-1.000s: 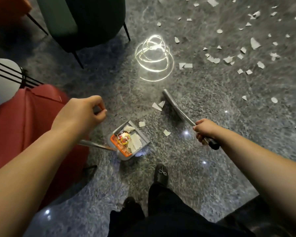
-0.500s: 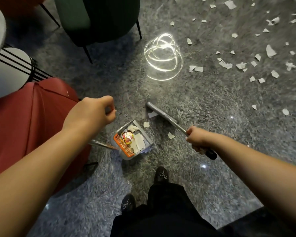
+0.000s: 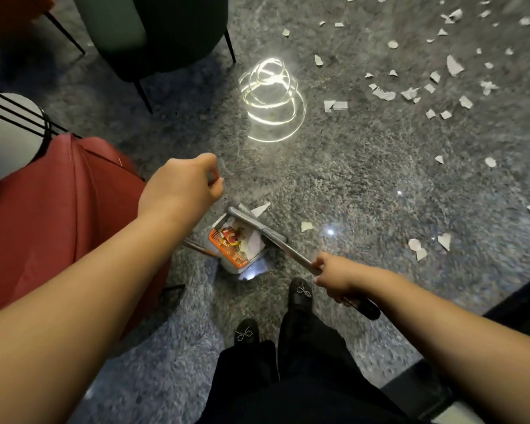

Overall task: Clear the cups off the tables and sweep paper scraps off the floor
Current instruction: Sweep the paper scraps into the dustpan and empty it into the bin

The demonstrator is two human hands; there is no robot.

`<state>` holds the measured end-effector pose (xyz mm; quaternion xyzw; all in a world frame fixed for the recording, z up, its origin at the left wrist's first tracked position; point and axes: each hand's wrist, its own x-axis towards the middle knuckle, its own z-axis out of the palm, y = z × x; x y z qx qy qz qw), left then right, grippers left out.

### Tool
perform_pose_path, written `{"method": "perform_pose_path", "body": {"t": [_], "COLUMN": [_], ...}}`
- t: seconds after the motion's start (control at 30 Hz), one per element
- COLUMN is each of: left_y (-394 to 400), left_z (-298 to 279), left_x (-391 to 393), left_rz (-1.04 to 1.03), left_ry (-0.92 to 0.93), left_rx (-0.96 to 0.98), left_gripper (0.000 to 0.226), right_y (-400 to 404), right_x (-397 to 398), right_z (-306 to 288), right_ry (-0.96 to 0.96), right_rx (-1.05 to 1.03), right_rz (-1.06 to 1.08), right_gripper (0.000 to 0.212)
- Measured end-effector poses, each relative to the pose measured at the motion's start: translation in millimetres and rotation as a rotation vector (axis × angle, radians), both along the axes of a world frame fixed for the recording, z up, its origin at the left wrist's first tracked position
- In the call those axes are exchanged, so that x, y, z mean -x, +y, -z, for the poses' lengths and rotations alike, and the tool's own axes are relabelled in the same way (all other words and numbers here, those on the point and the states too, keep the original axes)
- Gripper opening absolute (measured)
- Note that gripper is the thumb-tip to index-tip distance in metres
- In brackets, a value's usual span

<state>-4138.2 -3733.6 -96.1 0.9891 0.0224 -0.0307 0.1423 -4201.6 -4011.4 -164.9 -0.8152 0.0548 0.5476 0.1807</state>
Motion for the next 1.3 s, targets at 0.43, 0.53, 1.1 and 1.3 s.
{"method": "perform_pose_path", "body": {"t": [0.43,0.53,1.1,1.3], "left_y": [-1.0,5.6,18.0,21.6], "left_z": [-8.7,-10.2,-9.4,-6.7], "left_x": [39.4,47.0,16.3,6.8], "left_rz": [0.149,0.131,0.08,0.074], "left_ry": [0.021,0.018,0.034,0.027], "left_rx": [0.057,0.055,0.028,0.022], "left_gripper": [0.018,0.019,0.016,0.014], "right_y": [-6.6,-14.1,-36.5,-2.0], "right_x": [91.3,90.1,10.7,5.0], "right_z": [-27.8,-26.7,19.1,42.3], "right_ry": [-0.084,-0.119,-0.124,0.03], "right_rx": [-0.173,-0.171,-0.017,-0.112], "right_rz": [0.46,0.56,0.536,0.821], "right_gripper": [0.026,0.024,0.013,0.012]}}
